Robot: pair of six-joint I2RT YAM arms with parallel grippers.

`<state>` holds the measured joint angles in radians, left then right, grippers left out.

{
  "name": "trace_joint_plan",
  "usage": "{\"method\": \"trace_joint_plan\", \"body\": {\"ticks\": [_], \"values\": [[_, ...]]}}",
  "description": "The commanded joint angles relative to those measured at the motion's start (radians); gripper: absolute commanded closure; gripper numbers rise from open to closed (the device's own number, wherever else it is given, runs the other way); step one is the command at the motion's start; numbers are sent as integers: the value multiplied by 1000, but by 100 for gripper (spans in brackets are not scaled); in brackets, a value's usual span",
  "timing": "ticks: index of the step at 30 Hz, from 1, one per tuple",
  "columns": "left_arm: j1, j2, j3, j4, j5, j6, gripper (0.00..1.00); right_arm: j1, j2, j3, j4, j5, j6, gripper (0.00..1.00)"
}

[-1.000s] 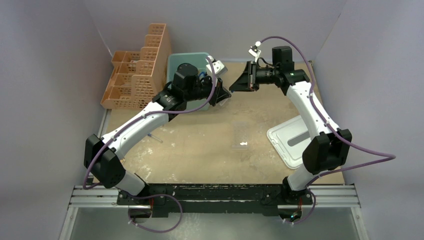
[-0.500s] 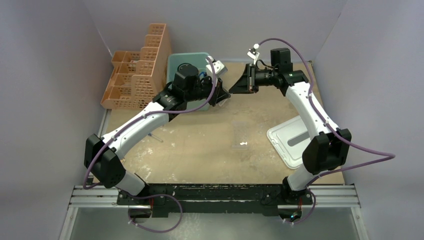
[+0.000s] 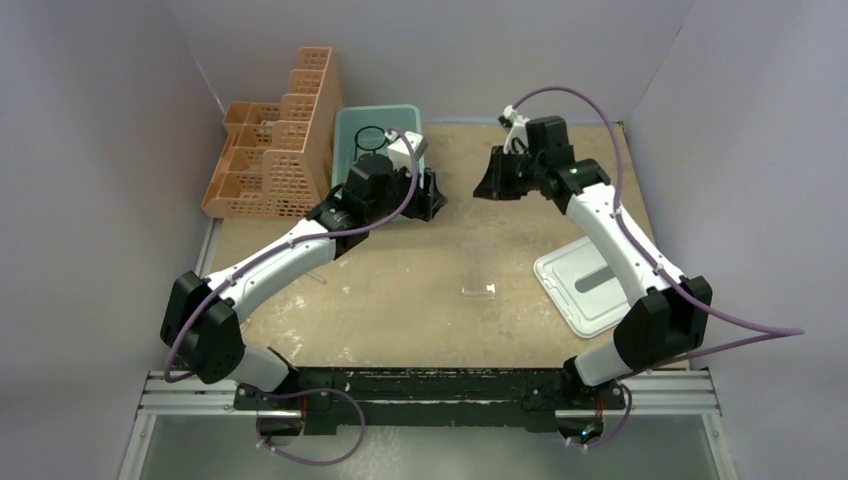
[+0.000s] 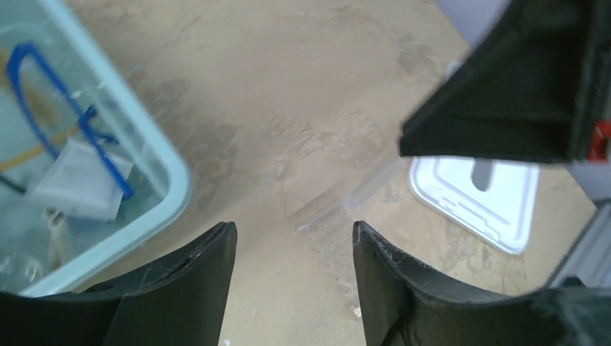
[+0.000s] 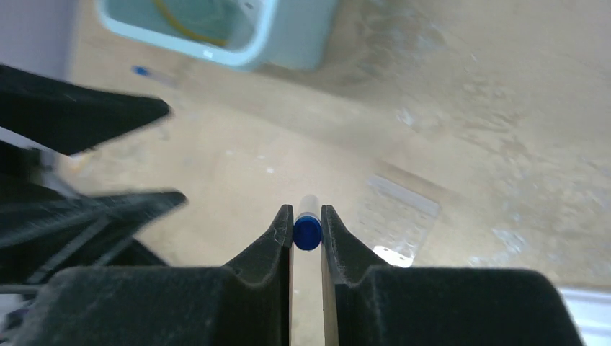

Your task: Organize the chemistry lab equipment

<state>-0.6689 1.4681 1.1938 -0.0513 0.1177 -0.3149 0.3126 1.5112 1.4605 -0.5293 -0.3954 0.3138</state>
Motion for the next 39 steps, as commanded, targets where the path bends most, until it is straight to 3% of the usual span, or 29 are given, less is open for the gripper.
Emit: {"method": "trace_joint_plan", "body": {"ticks": [1,4,8,16,39], "values": [[25,-78,-56,57,-272,-189,40,101,-53,-104,60,384,-73,94],[36,-111,-87,-44,-437,-268,39,162,-89,-187,122,498,-72,94],[49,-171,-162,-80,-539,-337,39,227,-109,-273,164,619,-63,95],[65,-211,-218,-126,-671,-490,40,339,-121,-436,421,665,-96,96],[95,-138,-195,-19,-548,-552,40,373,-63,-565,525,718,-56,98]]}}
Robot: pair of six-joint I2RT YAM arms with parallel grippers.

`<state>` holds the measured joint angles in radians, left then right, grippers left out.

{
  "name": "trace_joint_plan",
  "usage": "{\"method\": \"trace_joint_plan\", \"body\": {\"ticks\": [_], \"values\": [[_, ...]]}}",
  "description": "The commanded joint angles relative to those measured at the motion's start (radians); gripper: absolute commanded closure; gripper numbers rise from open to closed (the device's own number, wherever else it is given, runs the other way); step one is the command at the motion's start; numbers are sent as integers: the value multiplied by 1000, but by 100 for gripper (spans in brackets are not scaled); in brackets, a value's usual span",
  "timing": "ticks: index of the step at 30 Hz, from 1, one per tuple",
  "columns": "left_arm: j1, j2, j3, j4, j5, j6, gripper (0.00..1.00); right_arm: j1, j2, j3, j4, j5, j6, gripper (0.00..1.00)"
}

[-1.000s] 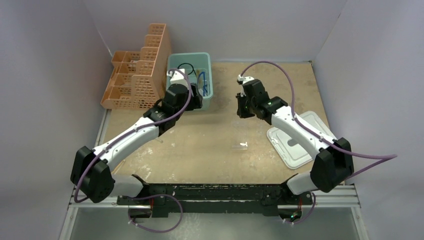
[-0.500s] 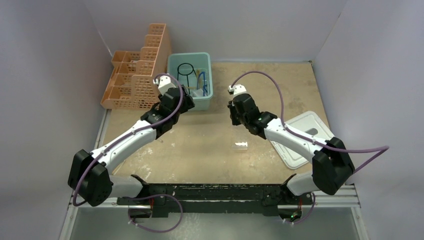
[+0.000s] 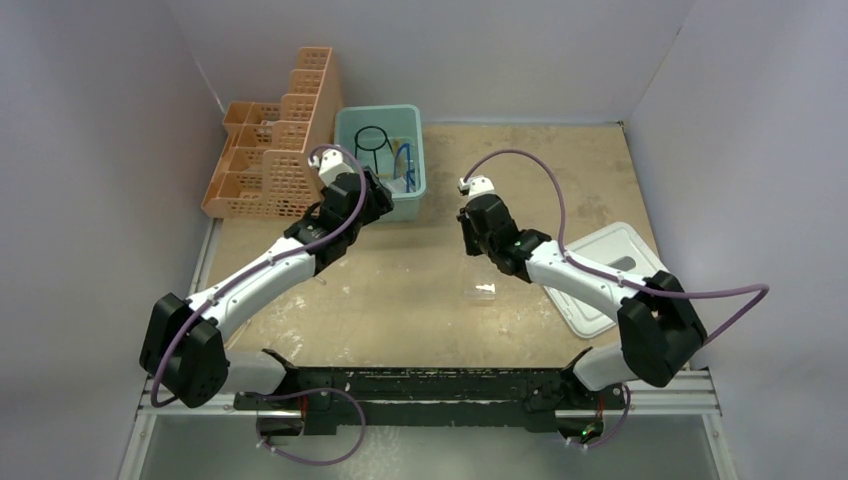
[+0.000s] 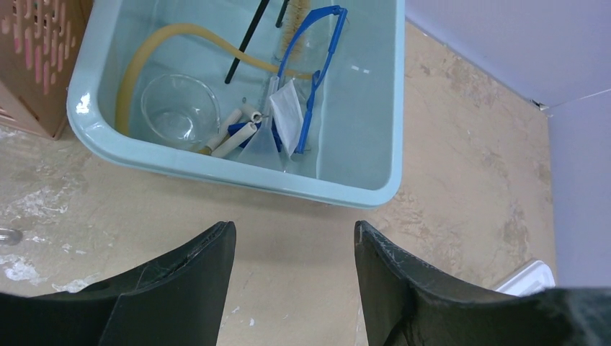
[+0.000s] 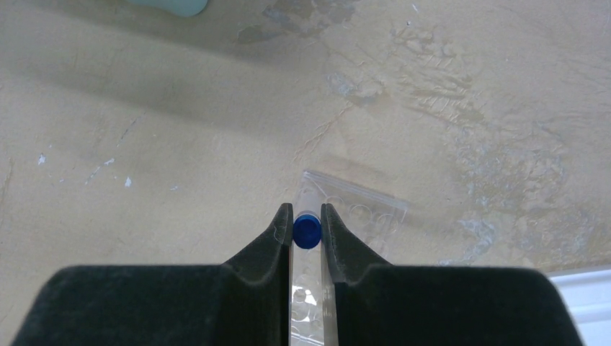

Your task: Organize the chemistry lab equipment

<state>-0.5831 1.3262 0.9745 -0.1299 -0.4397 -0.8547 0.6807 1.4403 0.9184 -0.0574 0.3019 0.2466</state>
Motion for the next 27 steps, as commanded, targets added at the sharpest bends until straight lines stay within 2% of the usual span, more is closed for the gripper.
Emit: {"method": "trace_joint_plan", "body": {"ticks": [1,15,20,22,27], "values": [[10,5,24,61,9,-12,40,5,9,-27,78,19,10,98],[24,5,31,41,0,-2,40,5,71,-66,169,20,-4,98],[34,-11,17,18,-23,-35,41,5,71,-98,187,6,1,93],[42,-15,11,-4,-35,-60,41,6,71,-95,173,7,5,87],[65,-27,-12,-83,-74,-136,37,5,29,-36,75,1,48,56]]}}
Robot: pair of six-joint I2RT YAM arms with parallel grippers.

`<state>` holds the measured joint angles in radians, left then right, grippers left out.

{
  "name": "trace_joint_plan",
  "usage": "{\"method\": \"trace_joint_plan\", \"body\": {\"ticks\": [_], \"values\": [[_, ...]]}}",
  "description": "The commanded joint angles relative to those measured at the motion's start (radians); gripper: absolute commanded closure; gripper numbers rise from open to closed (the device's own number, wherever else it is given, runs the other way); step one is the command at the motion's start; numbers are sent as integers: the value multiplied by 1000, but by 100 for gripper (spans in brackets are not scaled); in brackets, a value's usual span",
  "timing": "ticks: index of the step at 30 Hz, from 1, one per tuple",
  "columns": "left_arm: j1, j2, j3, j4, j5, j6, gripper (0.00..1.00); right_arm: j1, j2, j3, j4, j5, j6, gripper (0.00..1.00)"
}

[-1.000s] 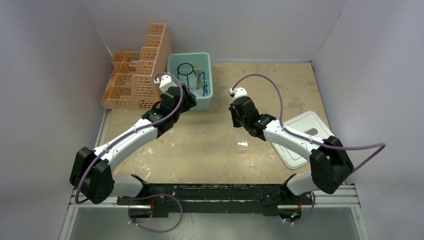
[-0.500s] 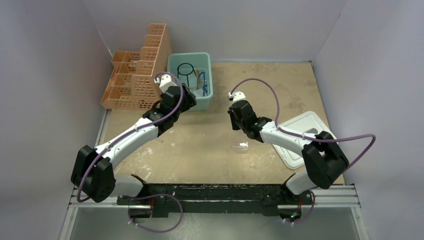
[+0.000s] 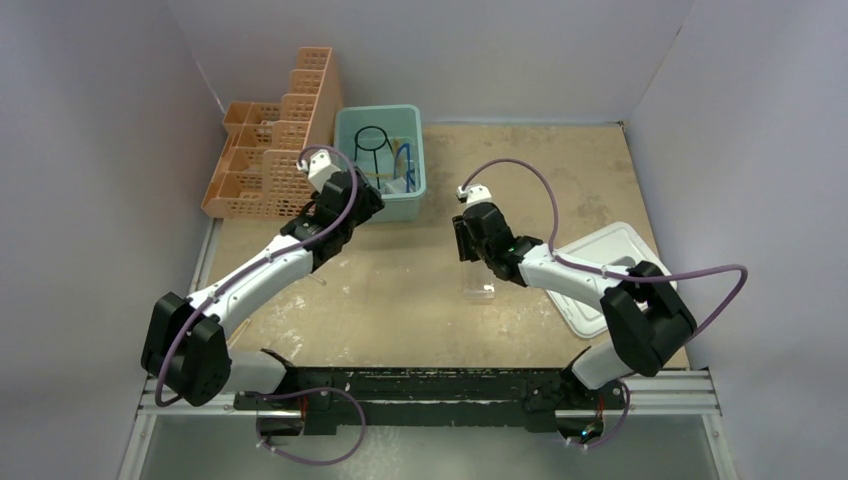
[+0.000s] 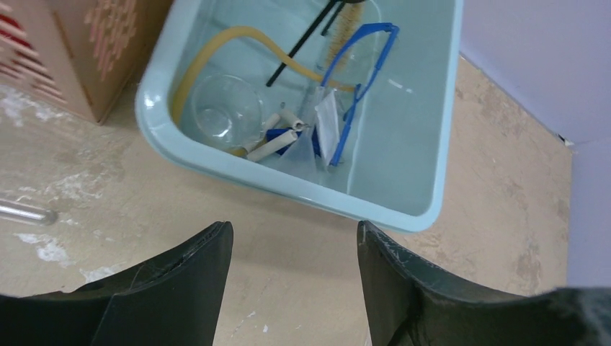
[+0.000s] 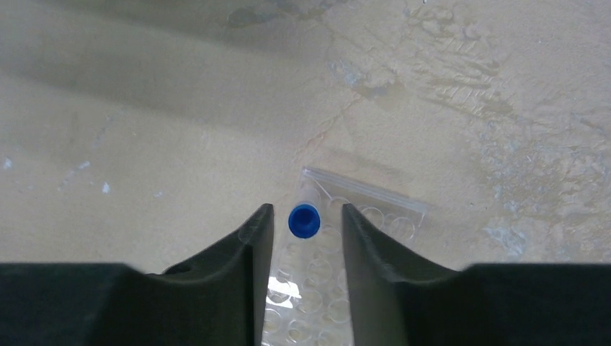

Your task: Organize the chemistry lab equipment

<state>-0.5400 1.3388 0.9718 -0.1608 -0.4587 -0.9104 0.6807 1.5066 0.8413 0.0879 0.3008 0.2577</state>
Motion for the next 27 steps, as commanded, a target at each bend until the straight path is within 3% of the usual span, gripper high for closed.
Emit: {"method": "trace_joint_plan", "body": {"ticks": [1,6,9,11,14,17,27], "values": [[28,-44,-14,-72,-64,-95,36,4,-51,58,-84,-2,42,51],[62,-77,-45,-195,-132,-179,33,2,-135,130,-169,11,62,27],[86,-109,-93,-267,-175,-248,32,-4,-169,164,-200,15,69,22],[109,-122,-128,-306,-178,-286,32,-13,-178,188,-226,10,76,22],[135,-134,-185,-327,-178,-316,46,-19,-180,219,-253,9,80,25],[167,-129,-237,-325,-168,-341,54,-21,-181,226,-257,2,80,27],[247,4,-298,-265,-135,-264,50,-22,-152,248,-252,-27,60,29]]}}
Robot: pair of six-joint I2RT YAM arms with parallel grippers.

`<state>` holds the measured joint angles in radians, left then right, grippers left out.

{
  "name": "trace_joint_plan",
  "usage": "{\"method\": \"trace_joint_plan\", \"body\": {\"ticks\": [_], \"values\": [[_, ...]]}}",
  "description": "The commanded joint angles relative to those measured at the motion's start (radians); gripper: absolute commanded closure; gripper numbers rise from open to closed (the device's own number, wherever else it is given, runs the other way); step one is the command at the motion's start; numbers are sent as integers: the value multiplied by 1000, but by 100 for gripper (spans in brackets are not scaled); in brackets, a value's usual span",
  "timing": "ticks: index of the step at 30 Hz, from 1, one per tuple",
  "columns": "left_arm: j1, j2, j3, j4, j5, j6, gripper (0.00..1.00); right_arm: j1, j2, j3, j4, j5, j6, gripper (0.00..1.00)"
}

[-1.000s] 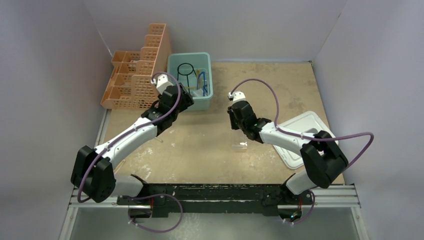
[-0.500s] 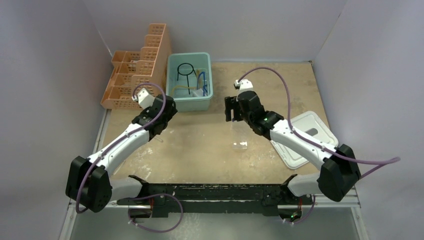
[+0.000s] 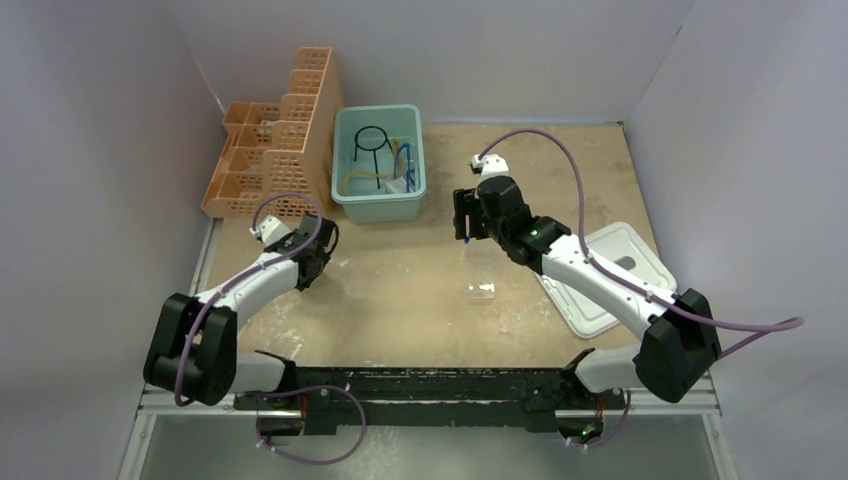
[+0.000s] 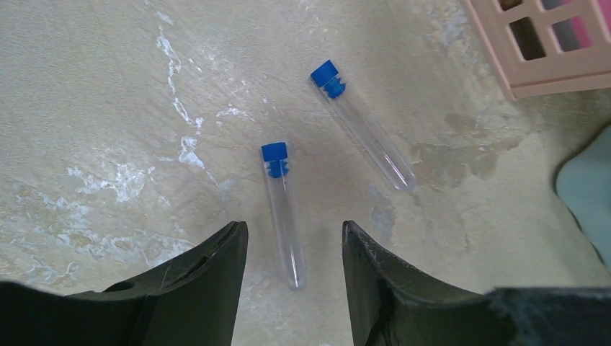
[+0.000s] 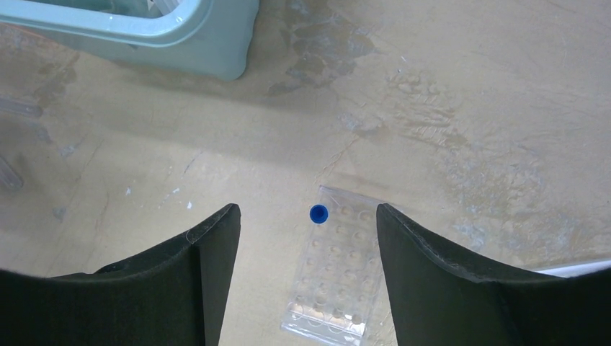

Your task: Organize the chemistry lab equipment

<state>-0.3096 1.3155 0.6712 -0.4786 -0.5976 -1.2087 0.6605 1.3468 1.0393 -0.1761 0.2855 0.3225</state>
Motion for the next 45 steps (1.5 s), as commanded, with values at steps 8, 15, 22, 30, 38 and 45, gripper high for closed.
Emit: {"method": "trace_joint_plan", "body": {"ticks": [8,15,22,30,38,45], "values": [[26,121,24,27,-11,54,58,-3,38,70,15,5,-26,30],[27,161,7,62,43,57,79,-4,42,70,18,16,-37,31],[24,105,-11,80,86,73,93,-21,32,68,10,-56,-36,31],[-177,-83,20,86,80,140,94,-60,-8,46,30,-230,-31,30],[-421,-159,47,342,264,375,92,-91,-2,127,-45,-454,24,29],[-520,-159,116,514,459,612,87,-168,65,268,-138,-785,165,28]]}}
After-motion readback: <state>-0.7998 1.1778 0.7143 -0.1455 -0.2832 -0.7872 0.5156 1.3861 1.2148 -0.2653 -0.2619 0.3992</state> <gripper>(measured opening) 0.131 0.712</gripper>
